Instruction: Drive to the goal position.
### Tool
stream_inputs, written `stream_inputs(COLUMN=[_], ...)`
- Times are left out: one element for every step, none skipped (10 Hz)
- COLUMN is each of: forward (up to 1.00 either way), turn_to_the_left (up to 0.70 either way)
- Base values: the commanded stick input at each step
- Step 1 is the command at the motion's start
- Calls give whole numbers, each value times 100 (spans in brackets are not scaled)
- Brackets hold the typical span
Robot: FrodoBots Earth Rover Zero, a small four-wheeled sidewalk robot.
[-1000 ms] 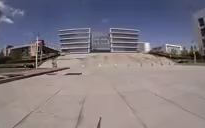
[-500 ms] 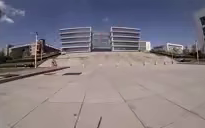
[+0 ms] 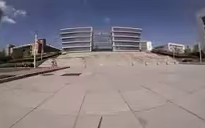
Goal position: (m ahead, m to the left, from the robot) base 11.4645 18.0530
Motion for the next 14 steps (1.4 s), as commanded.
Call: stream_inputs(forward=[70, 70, 70, 70, 70, 70, 70, 70, 70, 70, 70, 70, 70, 70], turn_to_the_left=[0, 0, 0, 0, 0, 0, 0, 0, 0, 0, 0, 0, 0, 0])
